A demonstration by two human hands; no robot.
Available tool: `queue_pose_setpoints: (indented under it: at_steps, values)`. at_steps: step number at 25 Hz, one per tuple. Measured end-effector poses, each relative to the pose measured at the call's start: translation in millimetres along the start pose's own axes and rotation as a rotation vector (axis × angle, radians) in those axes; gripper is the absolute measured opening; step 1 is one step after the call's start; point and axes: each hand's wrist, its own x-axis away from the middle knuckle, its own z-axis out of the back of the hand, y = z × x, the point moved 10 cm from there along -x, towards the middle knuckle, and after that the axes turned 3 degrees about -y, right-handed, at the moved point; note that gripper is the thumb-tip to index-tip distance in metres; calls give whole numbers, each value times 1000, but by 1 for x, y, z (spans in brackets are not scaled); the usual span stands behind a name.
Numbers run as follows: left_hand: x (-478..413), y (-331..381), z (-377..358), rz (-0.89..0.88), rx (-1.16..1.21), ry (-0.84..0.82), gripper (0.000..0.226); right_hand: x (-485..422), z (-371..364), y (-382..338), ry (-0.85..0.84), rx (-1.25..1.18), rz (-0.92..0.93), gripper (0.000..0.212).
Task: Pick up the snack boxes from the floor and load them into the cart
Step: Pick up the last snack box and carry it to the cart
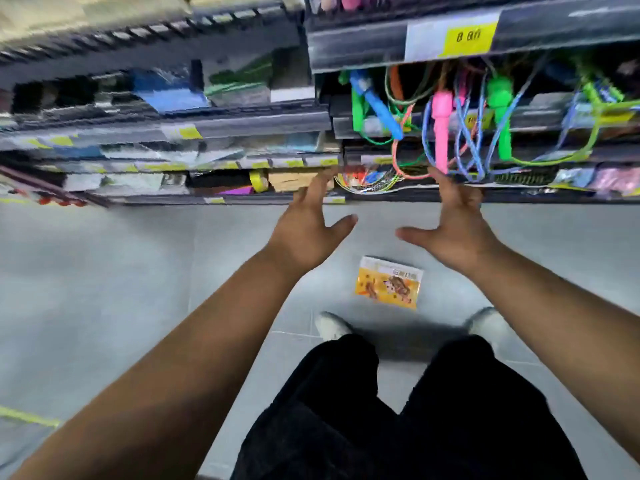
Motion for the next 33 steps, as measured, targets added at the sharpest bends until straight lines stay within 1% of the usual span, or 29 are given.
queue_pose_setpoints:
  at_steps: [3, 6, 8, 10, 14, 17, 20, 23, 25, 27, 30, 33]
  values:
    - [-52, -53, -64, 30, -3, -164, 73, -22, -47, 65, 20, -42, -173, 99]
    - [-86, -103, -128, 88, 0, -239, 75, -42, -87, 135, -2, -86, -307, 95]
    - [-109, -148, -185, 153, -7, -300, 74, -62, -120, 192, -16, -78, -402, 97]
    - [-132, -198, -240, 214, -46, -347, 75, -91, -160, 246, -52, -38, -458, 101]
    - [-171, -279, -330, 283, -65, -388, 83, -136, -221, 339, -86, -29, -532, 108]
    - [-184, -344, -400, 344, -134, -433, 92, -156, -270, 416, -83, -3, -613, 112]
    - [-199, -393, -454, 392, -103, -445, 99, -171, -313, 478, -93, -57, -671, 117]
    - [-215, -419, -489, 391, -53, -455, 104, -193, -344, 511, -112, -167, -674, 119]
    - [-217, -434, -512, 410, -3, -481, 109, -203, -358, 526, -125, -219, -645, 114]
    - [-218, -439, -526, 396, 39, -498, 111, -206, -366, 532, -126, -199, -608, 105]
    - [-214, -425, -522, 350, 25, -487, 113, -193, -356, 529, -89, -170, -589, 99]
    - [-205, -383, -500, 257, 12, -464, 113, -165, -326, 516, -27, -184, -572, 98]
